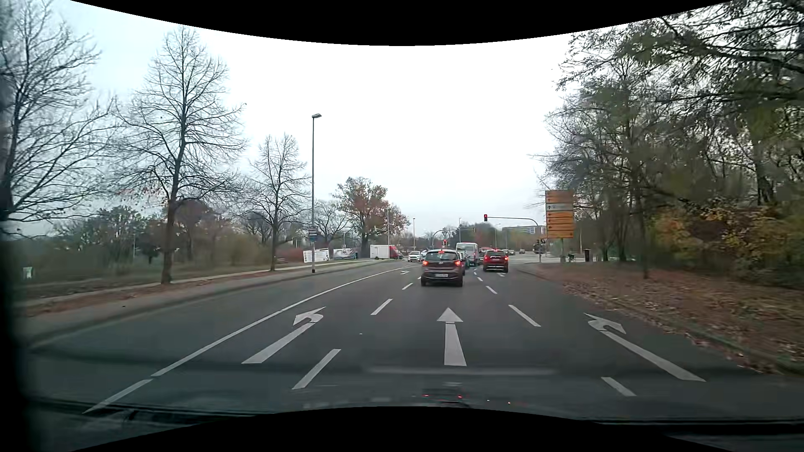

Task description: Follow the waypoints while adhering to traffic rules and regulations

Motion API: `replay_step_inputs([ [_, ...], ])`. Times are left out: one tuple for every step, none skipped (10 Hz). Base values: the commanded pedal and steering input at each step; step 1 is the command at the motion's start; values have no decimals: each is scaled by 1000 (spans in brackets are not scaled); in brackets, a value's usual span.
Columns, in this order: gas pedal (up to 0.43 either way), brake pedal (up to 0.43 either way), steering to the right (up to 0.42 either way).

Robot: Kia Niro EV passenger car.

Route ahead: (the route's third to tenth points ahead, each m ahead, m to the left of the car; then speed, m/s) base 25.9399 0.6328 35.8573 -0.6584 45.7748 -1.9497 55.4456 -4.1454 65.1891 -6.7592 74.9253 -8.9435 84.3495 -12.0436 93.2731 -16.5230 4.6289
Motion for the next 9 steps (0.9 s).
replay_step_inputs([
  [0,85,45],
  [0,91,43],
  [0,91,39],
  [0,91,35],
  [0,91,30],
  [0,85,24],
  [0,91,20],
  [0,85,15],
  [0,91,14],
])
